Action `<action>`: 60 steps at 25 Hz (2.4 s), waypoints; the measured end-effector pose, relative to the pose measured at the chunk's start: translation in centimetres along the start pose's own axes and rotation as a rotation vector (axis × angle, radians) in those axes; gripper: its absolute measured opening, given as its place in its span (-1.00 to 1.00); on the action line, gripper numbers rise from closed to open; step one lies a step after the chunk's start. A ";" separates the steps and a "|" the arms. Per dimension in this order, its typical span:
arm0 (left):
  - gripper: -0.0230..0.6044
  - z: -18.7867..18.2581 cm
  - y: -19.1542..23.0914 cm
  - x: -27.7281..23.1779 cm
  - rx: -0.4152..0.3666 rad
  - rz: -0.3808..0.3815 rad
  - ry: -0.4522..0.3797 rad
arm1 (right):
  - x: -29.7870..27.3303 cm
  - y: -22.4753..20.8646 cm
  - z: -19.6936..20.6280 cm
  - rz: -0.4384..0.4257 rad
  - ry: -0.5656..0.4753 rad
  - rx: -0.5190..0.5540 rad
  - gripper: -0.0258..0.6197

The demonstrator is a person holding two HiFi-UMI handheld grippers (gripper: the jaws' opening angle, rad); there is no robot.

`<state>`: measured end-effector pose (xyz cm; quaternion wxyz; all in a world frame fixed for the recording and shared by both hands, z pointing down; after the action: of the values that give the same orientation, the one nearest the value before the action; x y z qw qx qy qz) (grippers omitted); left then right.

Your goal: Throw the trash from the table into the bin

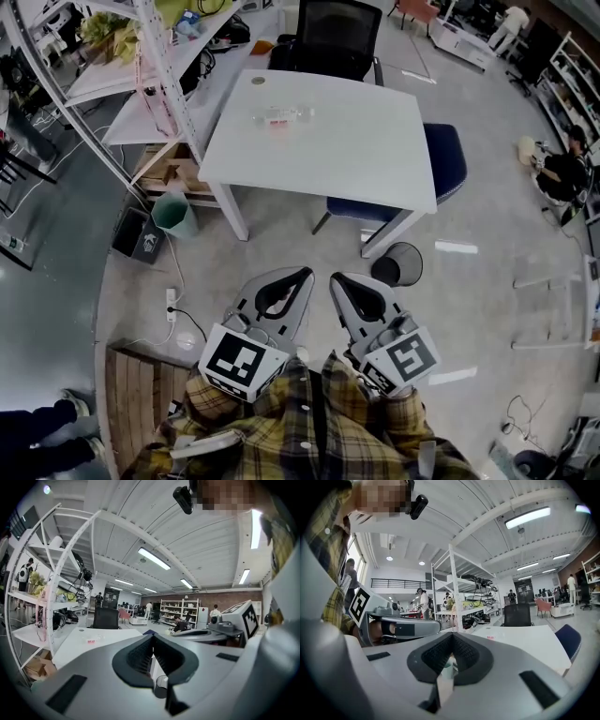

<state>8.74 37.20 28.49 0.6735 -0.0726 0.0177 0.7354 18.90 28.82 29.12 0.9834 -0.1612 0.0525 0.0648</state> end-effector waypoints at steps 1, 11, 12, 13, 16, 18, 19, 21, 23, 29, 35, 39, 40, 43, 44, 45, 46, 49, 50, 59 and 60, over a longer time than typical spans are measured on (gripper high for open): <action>-0.90 0.0 1.0 -0.5 -0.001 0.005 0.000 | -1.0 -0.3 -0.2 0.003 0.003 -0.001 -0.92; -0.90 0.4 12.2 -3.9 0.009 0.038 -0.010 | -11.9 -2.9 -2.5 0.035 0.034 -0.003 -0.92; -0.90 0.6 13.3 -4.1 0.014 0.042 -0.009 | -12.9 -3.2 -2.5 0.042 0.041 -0.003 -0.92; -0.90 0.8 14.3 -4.2 0.018 0.047 -0.008 | -14.0 -3.4 -2.6 0.050 0.045 -0.003 -0.92; -0.90 1.6 17.2 -4.5 0.012 0.057 -0.004 | -16.9 -3.6 -2.8 0.070 0.044 -0.002 -0.92; -0.90 2.0 18.8 -4.5 0.004 0.065 -0.004 | -18.5 -3.8 -2.8 0.083 0.039 0.000 -0.92; -0.90 2.2 19.5 -4.6 0.002 0.072 -0.004 | -19.2 -3.9 -2.7 0.092 0.035 -0.006 -0.92; -0.90 2.6 20.7 -4.7 0.004 0.085 -0.002 | -20.5 -4.2 -2.4 0.116 0.031 -0.033 -0.92; -0.90 2.9 21.7 -4.9 0.010 0.092 -0.001 | -21.5 -4.5 -2.2 0.136 0.034 -0.051 -0.92; -0.90 4.2 24.0 -5.8 0.034 0.104 0.029 | -23.4 -5.9 -2.1 0.175 0.042 -0.081 -0.92; -0.90 4.6 26.8 -8.2 0.055 0.091 0.049 | -25.7 -8.9 -2.5 0.193 0.067 -0.115 -0.92; -0.90 4.7 29.1 -10.5 0.074 0.085 0.054 | -28.3 -11.2 -3.5 0.185 0.092 -0.107 -0.92; -0.90 4.6 29.6 -11.3 0.072 0.082 0.052 | -28.9 -11.9 -3.8 0.181 0.095 -0.102 -0.92; -0.90 4.2 31.3 -13.9 0.062 0.068 0.045 | -30.8 -14.3 -4.9 0.167 0.103 -0.094 -0.92; -0.90 4.0 31.9 -14.8 0.063 0.061 0.045 | -31.5 -15.2 -5.2 0.162 0.107 -0.093 -0.92; -0.90 3.8 32.5 -15.8 0.067 0.054 0.044 | -32.1 -16.2 -5.6 0.158 0.111 -0.092 -0.92; -0.90 3.5 33.2 -16.8 0.072 0.046 0.042 | -32.8 -17.2 -6.1 0.154 0.116 -0.087 -0.92; -0.90 2.5 35.1 -19.9 0.068 0.025 0.045 | -35.0 -19.9 -8.1 0.130 0.143 -0.041 -0.92; -0.90 2.2 35.8 -20.9 0.066 0.017 0.049 | -35.7 -20.8 -8.7 0.118 0.157 -0.020 -0.92; -0.90 2.0 39.5 -28.4 0.084 -0.058 0.073 | -41.1 -28.7 -10.4 0.044 0.275 0.066 -0.92; -0.90 2.2 39.7 -28.8 0.086 -0.066 0.077 | -41.5 -29.3 -10.4 0.030 0.288 0.072 -0.92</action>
<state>-28.46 5.35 31.56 0.6987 -0.0722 0.0729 0.7080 -18.68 -6.65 33.59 0.9697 -0.1324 0.1980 0.0537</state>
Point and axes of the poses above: the fingertips, and each gripper's own axes: x backward along the fingers, y to its left, z out of its underside, the point moved 7 cm from there along x, backward along the fingers, and after that the axes turned 13 degrees about -x, right-handed, at the moved point
